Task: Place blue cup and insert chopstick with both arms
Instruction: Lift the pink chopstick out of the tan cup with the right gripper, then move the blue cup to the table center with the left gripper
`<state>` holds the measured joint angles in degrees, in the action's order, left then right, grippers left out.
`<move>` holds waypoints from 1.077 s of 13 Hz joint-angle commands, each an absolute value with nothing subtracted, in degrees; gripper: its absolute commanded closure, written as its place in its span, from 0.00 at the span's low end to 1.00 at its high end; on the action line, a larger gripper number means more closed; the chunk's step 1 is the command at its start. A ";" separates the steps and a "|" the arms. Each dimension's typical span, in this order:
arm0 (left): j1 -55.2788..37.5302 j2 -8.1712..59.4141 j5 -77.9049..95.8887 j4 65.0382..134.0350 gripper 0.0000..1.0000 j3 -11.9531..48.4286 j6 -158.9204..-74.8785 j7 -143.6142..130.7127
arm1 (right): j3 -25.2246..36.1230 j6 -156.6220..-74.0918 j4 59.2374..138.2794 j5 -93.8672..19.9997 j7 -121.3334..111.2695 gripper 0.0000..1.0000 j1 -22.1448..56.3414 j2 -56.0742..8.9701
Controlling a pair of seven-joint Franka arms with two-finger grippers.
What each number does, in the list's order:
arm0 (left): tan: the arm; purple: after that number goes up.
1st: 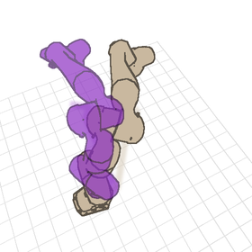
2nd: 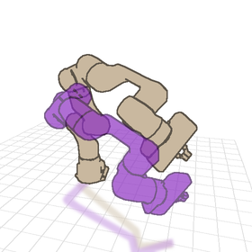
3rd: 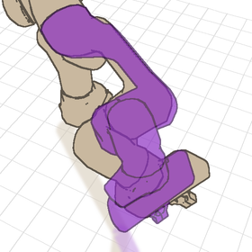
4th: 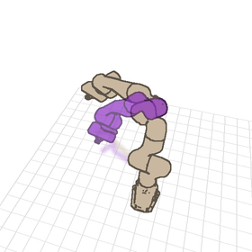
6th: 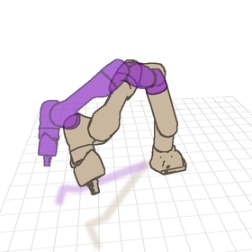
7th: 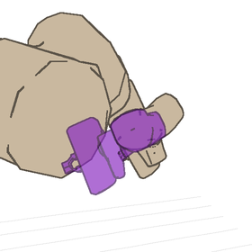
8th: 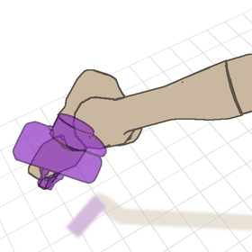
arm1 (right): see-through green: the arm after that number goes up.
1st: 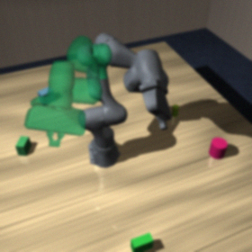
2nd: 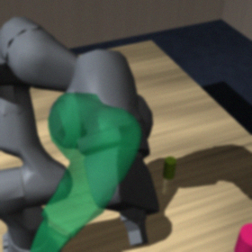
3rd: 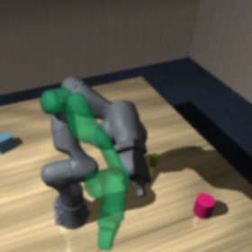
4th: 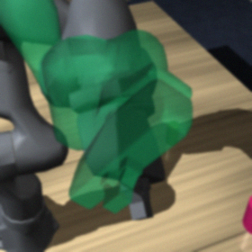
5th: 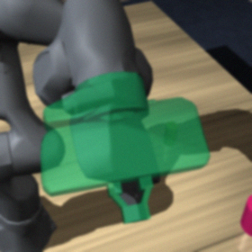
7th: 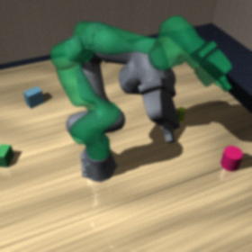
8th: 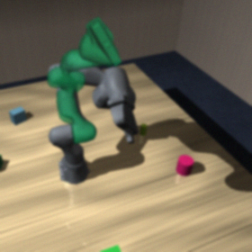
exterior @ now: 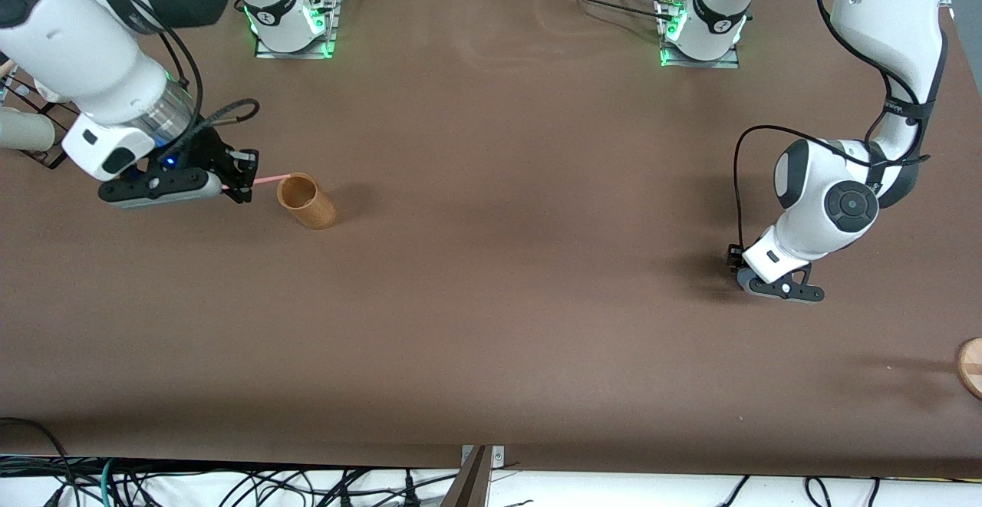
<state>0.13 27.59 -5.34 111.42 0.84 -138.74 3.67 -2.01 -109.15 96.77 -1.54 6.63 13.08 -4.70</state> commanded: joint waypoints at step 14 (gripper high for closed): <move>-25.98 32.94 5.27 85.54 1.00 5.54 -115.23 -33.53 | -1.93 -108.37 94.83 -1.05 7.47 1.00 13.18 -10.37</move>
<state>-21.16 27.80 4.43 92.48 6.72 -117.64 -27.85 -1.89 -108.84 96.13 -1.52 6.74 13.05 -9.90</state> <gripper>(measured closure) 0.952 0.916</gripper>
